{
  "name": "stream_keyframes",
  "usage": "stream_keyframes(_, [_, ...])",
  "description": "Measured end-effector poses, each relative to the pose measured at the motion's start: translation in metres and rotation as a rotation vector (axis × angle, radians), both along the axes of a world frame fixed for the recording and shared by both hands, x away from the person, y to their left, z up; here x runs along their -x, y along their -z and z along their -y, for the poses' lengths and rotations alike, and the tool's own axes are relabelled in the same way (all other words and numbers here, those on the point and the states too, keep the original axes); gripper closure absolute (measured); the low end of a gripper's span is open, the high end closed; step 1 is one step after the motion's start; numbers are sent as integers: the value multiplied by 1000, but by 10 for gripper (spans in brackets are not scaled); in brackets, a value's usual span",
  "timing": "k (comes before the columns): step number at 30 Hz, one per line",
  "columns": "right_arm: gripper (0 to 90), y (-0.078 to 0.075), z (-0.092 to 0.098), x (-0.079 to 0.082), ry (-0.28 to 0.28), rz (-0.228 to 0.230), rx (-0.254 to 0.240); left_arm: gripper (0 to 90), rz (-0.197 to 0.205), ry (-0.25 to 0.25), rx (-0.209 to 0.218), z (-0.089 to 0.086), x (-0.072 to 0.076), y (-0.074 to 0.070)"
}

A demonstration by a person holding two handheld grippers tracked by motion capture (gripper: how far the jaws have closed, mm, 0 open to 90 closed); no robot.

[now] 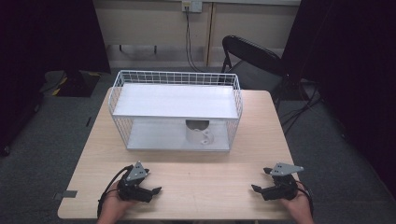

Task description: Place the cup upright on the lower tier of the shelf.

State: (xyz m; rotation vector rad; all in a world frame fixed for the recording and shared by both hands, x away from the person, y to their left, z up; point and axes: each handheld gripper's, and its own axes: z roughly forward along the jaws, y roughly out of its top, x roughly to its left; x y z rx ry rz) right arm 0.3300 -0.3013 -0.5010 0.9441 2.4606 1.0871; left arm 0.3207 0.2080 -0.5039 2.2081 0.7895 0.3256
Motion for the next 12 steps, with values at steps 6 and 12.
stream_keyframes(6, [123, 4, 0, -1, 3, -9, 22, 145, 0, 0, 0, 0, 0, 0])
stream_keyframes(12, [117, 5, 1, -3, -2, -21, 14, 145, 0, 0, 0, 0, 0, 0])
